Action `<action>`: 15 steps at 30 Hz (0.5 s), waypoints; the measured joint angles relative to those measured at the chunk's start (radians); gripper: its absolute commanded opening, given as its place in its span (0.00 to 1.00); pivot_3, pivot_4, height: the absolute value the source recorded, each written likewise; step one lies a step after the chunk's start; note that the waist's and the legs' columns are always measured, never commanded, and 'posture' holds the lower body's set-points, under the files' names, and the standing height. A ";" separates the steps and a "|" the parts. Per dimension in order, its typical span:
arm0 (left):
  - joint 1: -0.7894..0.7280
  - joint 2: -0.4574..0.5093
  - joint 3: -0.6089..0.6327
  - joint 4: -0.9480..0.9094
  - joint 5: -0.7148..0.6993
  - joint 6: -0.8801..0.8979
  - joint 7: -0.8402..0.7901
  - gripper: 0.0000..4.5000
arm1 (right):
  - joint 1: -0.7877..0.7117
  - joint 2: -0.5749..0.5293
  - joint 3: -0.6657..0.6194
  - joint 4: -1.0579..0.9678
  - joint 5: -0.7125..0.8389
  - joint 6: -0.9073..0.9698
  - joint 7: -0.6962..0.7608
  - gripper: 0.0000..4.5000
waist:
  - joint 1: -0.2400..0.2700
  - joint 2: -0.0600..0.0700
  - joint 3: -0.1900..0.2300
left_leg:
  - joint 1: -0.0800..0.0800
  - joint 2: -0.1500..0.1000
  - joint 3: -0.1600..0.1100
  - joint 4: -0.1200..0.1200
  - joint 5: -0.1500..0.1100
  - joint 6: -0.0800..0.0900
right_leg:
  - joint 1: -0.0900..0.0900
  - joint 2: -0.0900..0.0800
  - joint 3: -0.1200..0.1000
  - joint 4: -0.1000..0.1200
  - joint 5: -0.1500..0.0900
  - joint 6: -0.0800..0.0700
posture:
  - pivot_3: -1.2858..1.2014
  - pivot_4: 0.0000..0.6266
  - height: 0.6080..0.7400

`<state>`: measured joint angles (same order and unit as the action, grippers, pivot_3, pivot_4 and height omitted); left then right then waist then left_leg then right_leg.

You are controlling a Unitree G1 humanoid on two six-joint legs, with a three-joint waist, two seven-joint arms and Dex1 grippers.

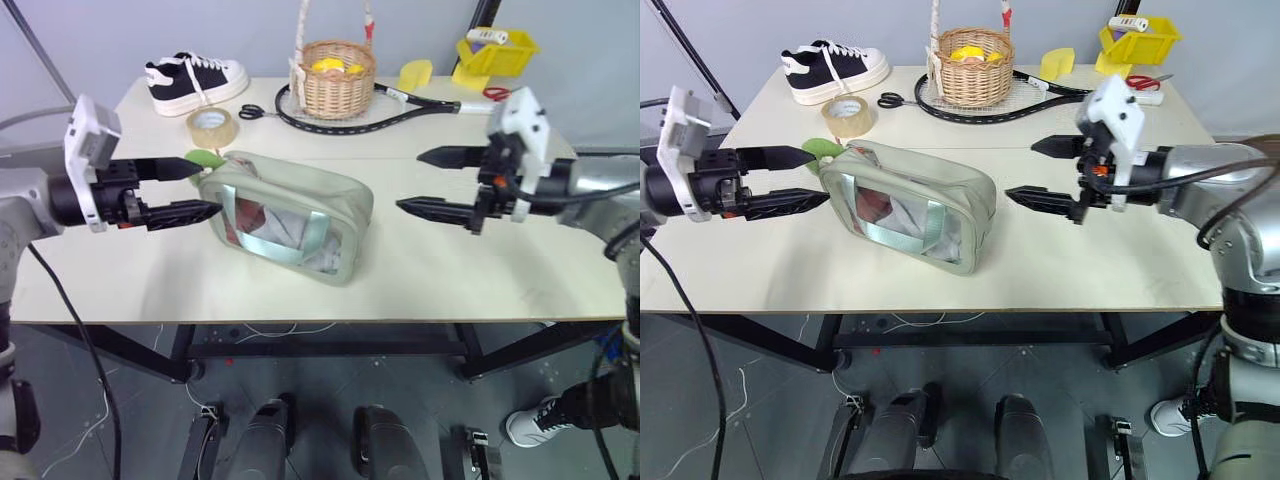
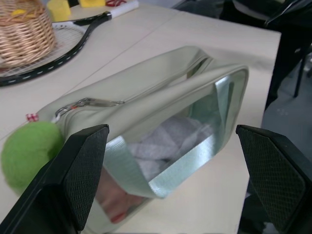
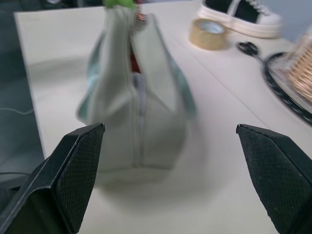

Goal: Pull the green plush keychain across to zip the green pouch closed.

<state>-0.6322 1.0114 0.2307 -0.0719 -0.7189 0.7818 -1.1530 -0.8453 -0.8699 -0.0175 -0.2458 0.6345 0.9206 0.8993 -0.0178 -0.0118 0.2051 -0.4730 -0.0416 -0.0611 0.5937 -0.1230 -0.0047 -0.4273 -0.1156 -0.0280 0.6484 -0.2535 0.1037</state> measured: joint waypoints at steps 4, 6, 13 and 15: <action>-0.032 -0.016 0.012 0.009 -0.025 -0.001 0.005 0.99 | -0.162 0.091 0.126 0.058 -0.047 0.048 -0.030 1.00 | 0.000 0.000 0.000 | 0.000 0.000 0.000 0.000 0.000 0.000 | -0.001 0.002 0.000 0.000 0.000 0.000 | 0.52 0.24 0.88; -0.028 -0.017 0.032 0.012 -0.034 -0.004 0.010 0.99 | -0.253 0.139 0.219 0.102 -0.089 0.077 -0.030 1.00 | -0.003 0.000 0.000 | 0.000 0.000 0.001 0.000 0.000 0.000 | -0.001 0.002 0.000 0.001 0.000 0.000 | 0.52 0.24 0.88; 0.050 -0.008 0.052 -0.013 -0.048 -0.005 -0.021 0.99 | -0.447 0.365 0.417 0.300 -0.193 0.152 -0.036 1.00 | -0.003 0.000 0.000 | 0.000 0.001 0.001 -0.001 0.000 0.000 | -0.002 0.004 -0.001 0.003 0.002 0.003 | 0.52 0.24 0.88; 0.050 0.004 0.055 -0.014 -0.048 -0.006 -0.028 1.00 | -0.487 0.413 0.470 0.356 -0.224 0.165 -0.033 0.95 | -0.001 0.000 0.000 | 0.000 0.001 0.001 -0.001 0.000 0.000 | -0.002 0.004 -0.001 0.003 0.002 0.003 | 0.52 0.24 0.88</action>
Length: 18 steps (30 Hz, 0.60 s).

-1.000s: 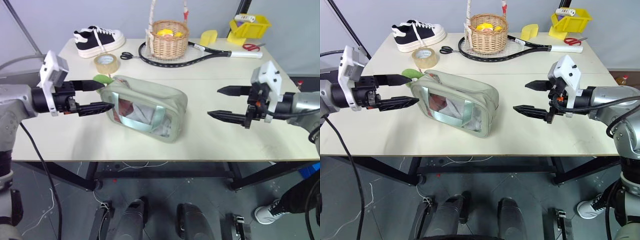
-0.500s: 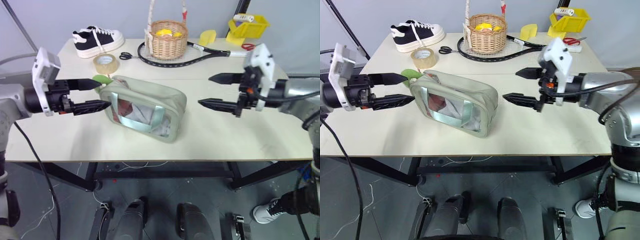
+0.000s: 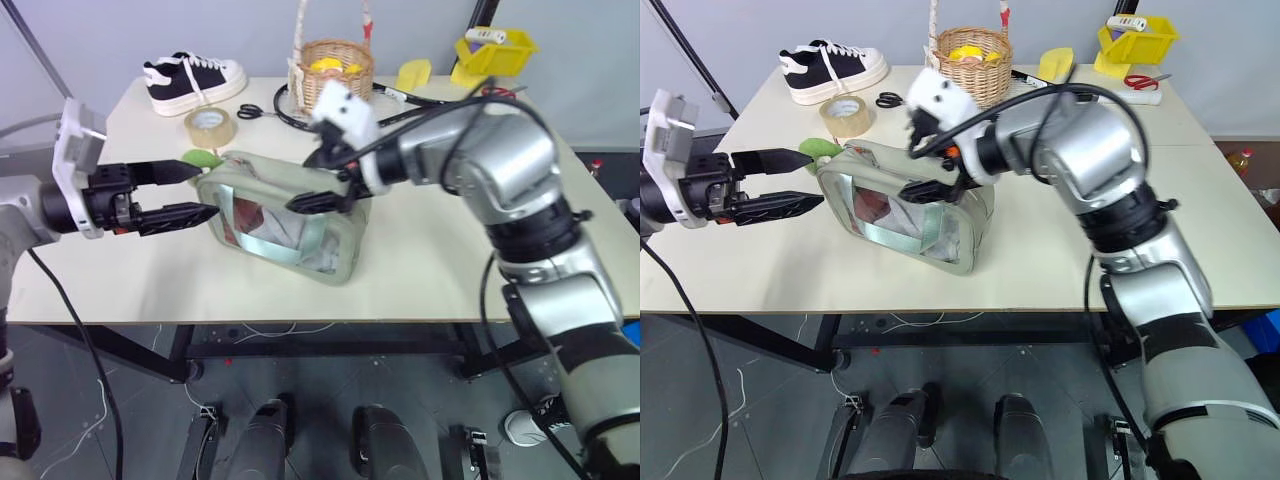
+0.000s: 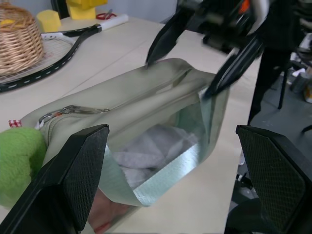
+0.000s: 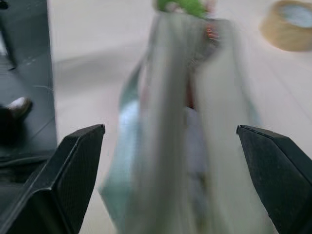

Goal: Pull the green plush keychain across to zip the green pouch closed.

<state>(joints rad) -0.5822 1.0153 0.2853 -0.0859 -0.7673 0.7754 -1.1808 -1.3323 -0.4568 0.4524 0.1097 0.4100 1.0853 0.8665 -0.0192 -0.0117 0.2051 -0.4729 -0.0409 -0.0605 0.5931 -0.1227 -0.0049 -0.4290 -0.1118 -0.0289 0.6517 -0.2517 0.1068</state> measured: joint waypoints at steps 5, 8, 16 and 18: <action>0.001 0.003 0.003 -0.008 -0.001 -0.003 0.001 1.00 | -0.033 0.050 0.051 0.129 -0.078 -0.021 0.017 0.44 | 0.004 0.000 0.000 | 0.000 -0.001 0.000 0.000 0.000 -0.001 | 0.000 0.000 0.000 0.000 0.000 0.000 | 0.52 0.24 0.88; 0.005 0.003 0.004 -0.017 -0.005 -0.003 0.004 1.00 | -0.039 0.040 0.056 0.129 -0.094 -0.033 0.068 0.09 | 0.000 0.000 0.000 | 0.000 0.000 0.000 0.000 0.000 -0.001 | 0.000 0.001 0.000 0.000 0.000 0.001 | 0.52 0.24 0.88; 0.007 -0.010 0.000 -0.015 -0.003 -0.018 0.013 1.00 | -0.041 -0.080 0.102 0.096 -0.161 -0.176 0.247 0.01 | 0.002 0.000 0.000 | 0.000 0.000 0.000 0.000 0.000 -0.001 | -0.001 0.004 0.000 0.001 0.001 0.000 | 0.52 0.24 0.88; 0.005 -0.013 -0.001 -0.014 -0.003 -0.020 0.015 1.00 | -0.041 -0.122 0.102 0.095 -0.190 -0.241 0.290 0.01 | 0.001 0.000 0.000 | 0.000 0.000 0.000 0.000 0.000 -0.001 | -0.001 0.004 0.000 0.001 0.001 0.000 | 0.52 0.24 0.88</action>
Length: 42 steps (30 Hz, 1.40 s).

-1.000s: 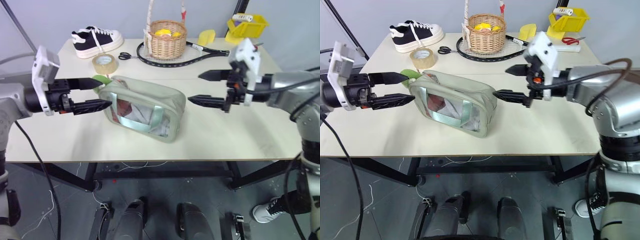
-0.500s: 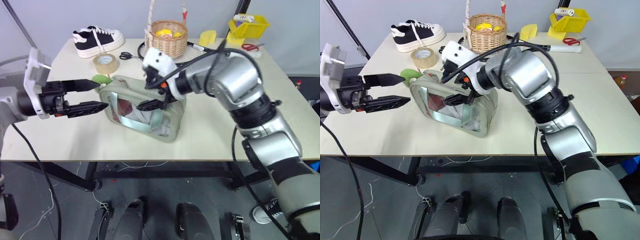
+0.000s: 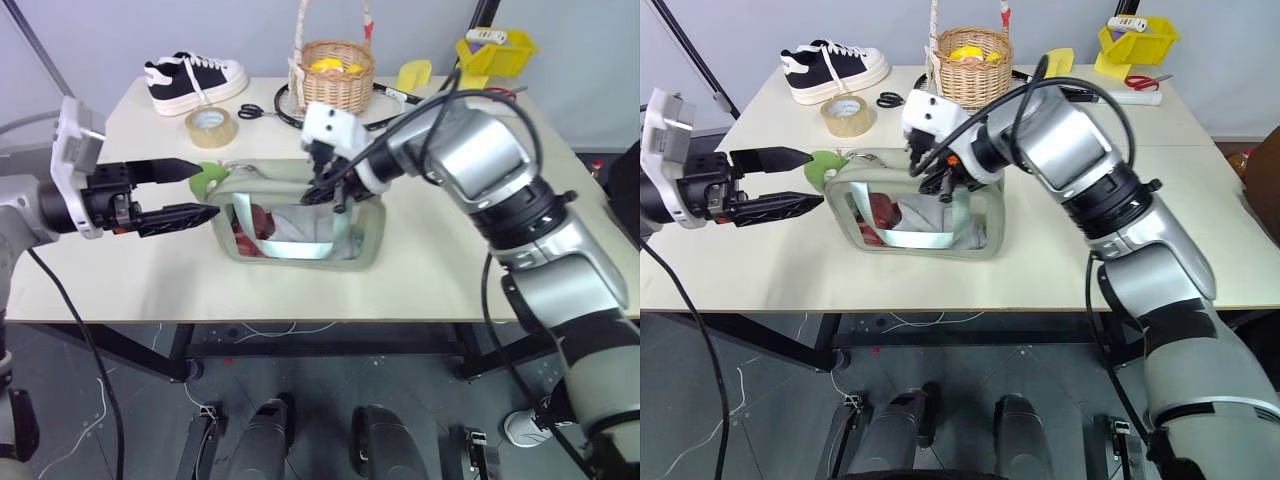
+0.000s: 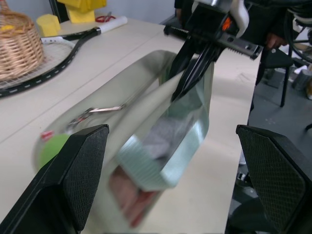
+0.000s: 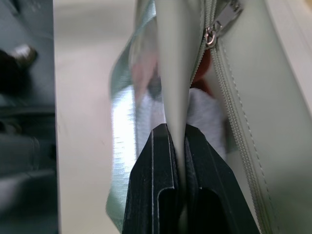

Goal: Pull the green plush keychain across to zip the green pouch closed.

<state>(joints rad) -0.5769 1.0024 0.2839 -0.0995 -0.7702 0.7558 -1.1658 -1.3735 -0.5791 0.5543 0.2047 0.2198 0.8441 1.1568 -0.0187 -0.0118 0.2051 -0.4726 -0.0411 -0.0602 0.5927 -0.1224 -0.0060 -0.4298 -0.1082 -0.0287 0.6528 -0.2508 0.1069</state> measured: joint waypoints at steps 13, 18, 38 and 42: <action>-0.017 -0.005 -0.034 0.001 0.006 -0.004 -0.007 1.00 | 0.131 -0.150 -0.047 -0.142 -0.054 -0.072 0.128 0.01 | 0.001 0.000 0.000 | 0.000 0.002 0.000 0.000 0.000 0.000 | 0.000 0.001 0.000 0.000 0.000 -0.001 | 0.52 0.24 0.88; -0.030 -0.006 -0.044 0.007 0.015 -0.007 -0.015 1.00 | 0.166 -0.162 -0.066 -0.185 -0.060 -0.055 0.123 0.01 | 0.003 0.000 0.000 | 0.000 0.003 0.000 0.000 0.000 0.000 | 0.000 0.001 0.000 0.000 0.000 -0.001 | 0.52 0.24 0.88; -0.091 -0.075 -0.111 0.075 0.059 -0.037 -0.030 1.00 | 0.464 -0.405 -0.331 -0.447 0.036 0.149 0.036 0.70 | 0.003 0.000 0.000 | 0.000 0.004 0.001 0.001 0.000 0.000 | 0.001 0.000 0.001 -0.003 -0.001 -0.006 | 0.52 0.24 0.88; -0.096 -0.087 -0.114 0.085 0.071 -0.045 -0.030 1.00 | 0.475 -0.393 -0.329 -0.434 0.021 0.120 -0.015 0.29 | 0.002 0.000 0.000 | 0.000 0.004 0.000 0.001 0.000 0.000 | 0.001 0.000 0.001 -0.003 -0.001 -0.006 | 0.52 0.24 0.88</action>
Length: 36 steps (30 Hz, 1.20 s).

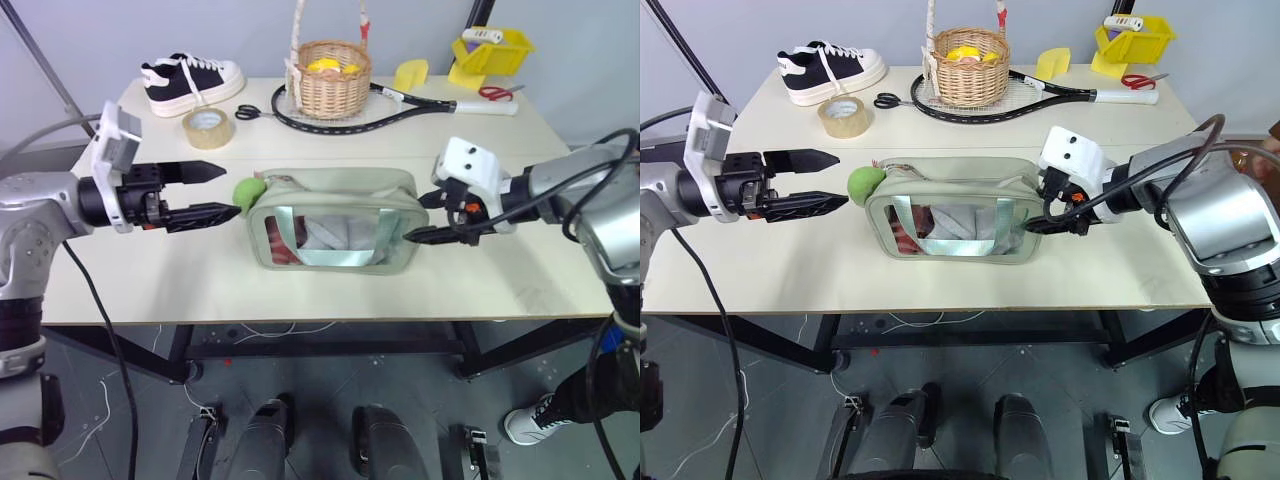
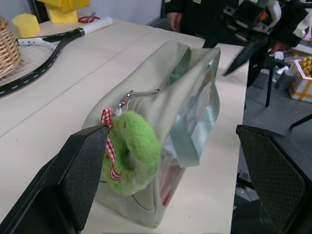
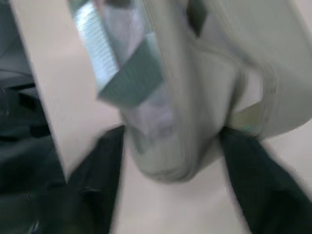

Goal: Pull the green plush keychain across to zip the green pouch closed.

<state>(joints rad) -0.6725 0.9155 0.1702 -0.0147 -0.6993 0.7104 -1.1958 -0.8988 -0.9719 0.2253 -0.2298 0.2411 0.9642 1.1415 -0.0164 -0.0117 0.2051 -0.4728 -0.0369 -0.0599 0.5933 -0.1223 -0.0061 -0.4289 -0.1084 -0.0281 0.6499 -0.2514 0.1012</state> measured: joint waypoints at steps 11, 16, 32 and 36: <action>-0.057 -0.094 -0.086 0.174 0.128 -0.052 0.047 0.88 | 0.000 0.011 -0.003 0.008 0.018 -0.009 -0.034 0.00 | 0.003 0.000 0.000 | 0.000 0.000 0.000 0.002 0.000 0.000 | 0.001 0.000 0.000 0.000 0.002 0.003 | 0.52 0.24 0.88; -0.067 -0.113 -0.115 0.211 0.167 -0.089 0.035 0.35 | 0.000 0.011 -0.003 0.008 0.019 -0.008 -0.046 0.00 | 0.003 0.000 0.000 | -0.001 0.000 0.000 0.002 0.000 0.000 | 0.000 0.000 0.000 0.000 0.002 0.003 | 0.52 0.24 0.88; -0.279 -0.311 -0.123 0.233 0.171 -0.112 0.114 0.01 | 0.010 0.013 -0.014 -0.021 0.056 0.024 -0.082 0.00 | 0.005 0.000 0.000 | -0.001 -0.002 0.000 0.004 0.000 0.001 | 0.002 -0.002 -0.001 0.000 0.005 0.009 | 0.52 0.24 0.88; -0.279 -0.369 -0.230 0.243 0.236 -0.153 0.096 0.35 | 0.010 0.017 -0.013 -0.020 0.057 0.022 -0.085 0.00 | 0.001 0.000 0.000 | -0.001 -0.003 0.001 0.004 0.000 0.001 | 0.002 -0.001 0.000 0.000 0.005 0.009 | 0.52 0.24 0.88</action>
<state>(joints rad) -0.9515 0.5461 -0.0600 0.2284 -0.4634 0.5572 -1.1001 -0.8892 -0.9546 0.2125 -0.2502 0.2984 0.9866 1.0564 -0.0151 -0.0121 0.2052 -0.4738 -0.0395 -0.0592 0.5969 -0.1218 -0.0054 -0.4271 -0.1092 -0.0286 0.6498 -0.2463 0.1107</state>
